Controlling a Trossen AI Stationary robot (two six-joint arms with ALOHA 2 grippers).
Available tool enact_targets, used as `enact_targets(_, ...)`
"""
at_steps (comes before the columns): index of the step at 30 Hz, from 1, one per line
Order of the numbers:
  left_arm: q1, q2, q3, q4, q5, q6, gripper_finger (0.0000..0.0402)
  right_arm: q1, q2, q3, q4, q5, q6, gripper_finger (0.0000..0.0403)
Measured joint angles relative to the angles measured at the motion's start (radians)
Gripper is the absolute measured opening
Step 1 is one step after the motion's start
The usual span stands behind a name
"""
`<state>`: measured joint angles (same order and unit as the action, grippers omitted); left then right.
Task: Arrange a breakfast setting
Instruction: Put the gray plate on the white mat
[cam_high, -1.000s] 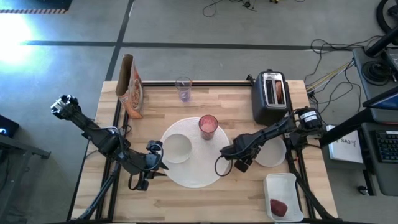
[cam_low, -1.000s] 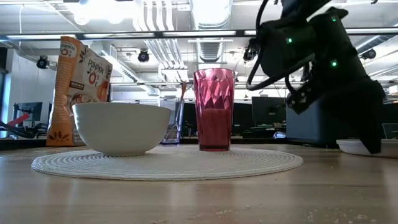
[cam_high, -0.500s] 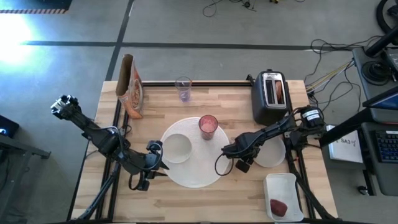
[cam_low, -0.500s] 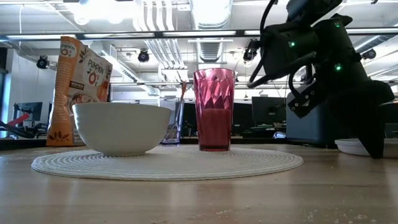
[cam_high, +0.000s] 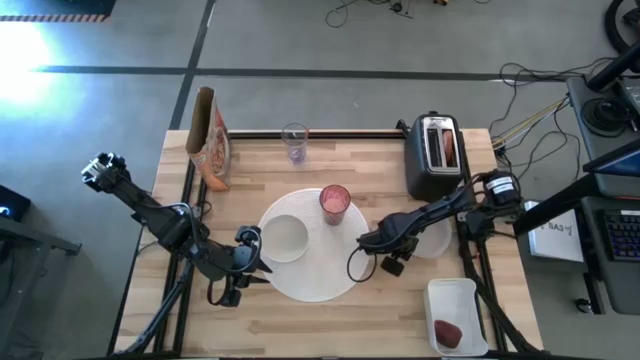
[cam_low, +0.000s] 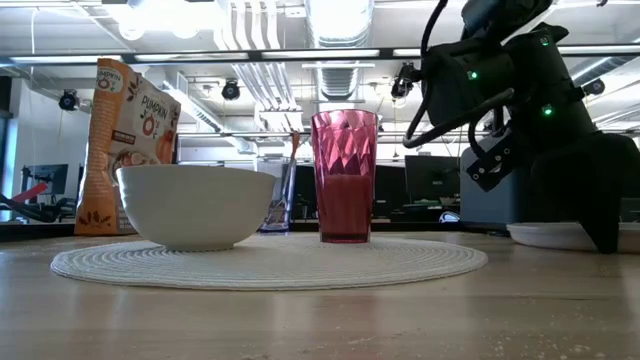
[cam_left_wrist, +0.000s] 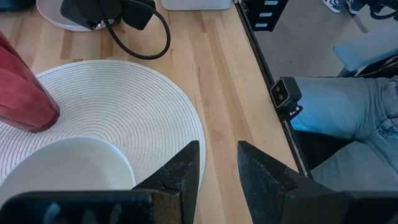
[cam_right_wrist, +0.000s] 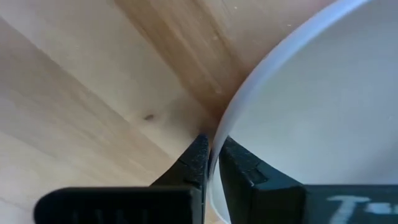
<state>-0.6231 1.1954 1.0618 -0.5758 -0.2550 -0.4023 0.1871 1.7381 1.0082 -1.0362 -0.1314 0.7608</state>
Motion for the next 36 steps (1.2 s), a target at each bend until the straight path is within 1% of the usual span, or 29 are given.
enact_targets(6,0.0,0.0,0.0,0.004,0.0,-0.004,0.0091,0.016,-0.019,0.061,-0.069,0.023,-0.046,0.002)
enact_targets(14,0.0,0.0,0.0,0.009,0.0,-0.009,0.0091,0.062,-0.07,0.172,-0.079,0.024,-0.133,0.0009)
enact_targets(21,0.0,0.0,0.0,0.009,0.0,-0.011,0.0091,0.135,-0.065,0.262,-0.069,0.021,-0.258,0.0009)
enact_targets(27,0.0,0.0,0.0,0.01,0.0,-0.011,0.0091,0.192,-0.04,0.329,0.001,0.019,-0.342,0.0009)
enact_targets(31,0.0,0.0,0.0,0.011,0.0,-0.011,0.0091,0.228,-0.018,0.363,0.046,0.02,-0.452,0.0009)
enact_targets(36,0.0,0.0,0.0,0.014,0.0,-0.011,0.0091,0.261,-0.014,0.376,0.11,0.02,-0.594,0.0009)
